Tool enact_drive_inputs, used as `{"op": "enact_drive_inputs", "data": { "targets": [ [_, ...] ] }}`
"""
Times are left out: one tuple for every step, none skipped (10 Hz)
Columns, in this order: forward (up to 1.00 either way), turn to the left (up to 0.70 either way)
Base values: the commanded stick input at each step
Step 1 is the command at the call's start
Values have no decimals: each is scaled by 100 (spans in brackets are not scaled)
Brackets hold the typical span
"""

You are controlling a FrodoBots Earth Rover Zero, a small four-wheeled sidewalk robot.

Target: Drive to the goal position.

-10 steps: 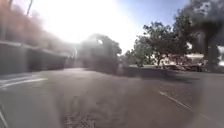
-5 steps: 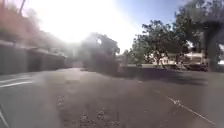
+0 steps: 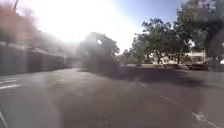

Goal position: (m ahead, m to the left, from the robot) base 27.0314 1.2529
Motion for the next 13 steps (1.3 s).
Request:
{"op": "enact_drive_inputs", "data": {
  "targets": [
    [100, 0],
    [100, 0],
    [100, 0],
    [100, 0],
    [100, 0],
    [100, 27],
    [100, 27],
    [100, 0],
    [100, 0],
    [100, 0],
    [100, 0],
    [100, 0],
    [100, 0]
  ]
}}
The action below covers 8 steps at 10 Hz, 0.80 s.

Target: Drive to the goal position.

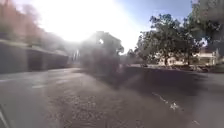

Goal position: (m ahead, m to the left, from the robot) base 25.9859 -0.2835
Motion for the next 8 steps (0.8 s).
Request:
{"op": "enact_drive_inputs", "data": {
  "targets": [
    [100, 0],
    [100, 0],
    [100, 0],
    [100, 0],
    [100, 0],
    [100, 0],
    [100, 0],
    [100, 0]
  ]
}}
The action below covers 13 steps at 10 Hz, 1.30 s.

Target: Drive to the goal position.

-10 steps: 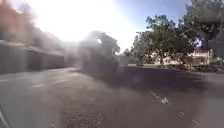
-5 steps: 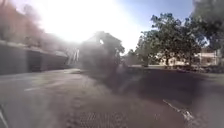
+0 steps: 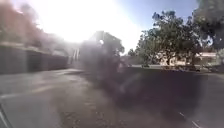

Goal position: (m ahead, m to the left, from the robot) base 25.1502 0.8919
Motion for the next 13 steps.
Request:
{"op": "enact_drive_inputs", "data": {
  "targets": [
    [100, 0],
    [100, 0],
    [100, 0],
    [100, 0],
    [100, 0],
    [100, 0],
    [100, 0],
    [100, 0],
    [100, 0],
    [100, 0],
    [100, 0],
    [100, 0],
    [100, 0]
  ]
}}
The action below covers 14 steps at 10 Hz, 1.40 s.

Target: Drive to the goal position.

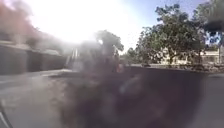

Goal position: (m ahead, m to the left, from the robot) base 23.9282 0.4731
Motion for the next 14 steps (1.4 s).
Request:
{"op": "enact_drive_inputs", "data": {
  "targets": [
    [100, 0],
    [100, 0],
    [100, 0],
    [100, 0],
    [100, 0],
    [100, 0],
    [100, 0],
    [100, 0],
    [100, 0],
    [100, 0],
    [100, 0],
    [100, 0],
    [100, 0],
    [100, 0]
  ]
}}
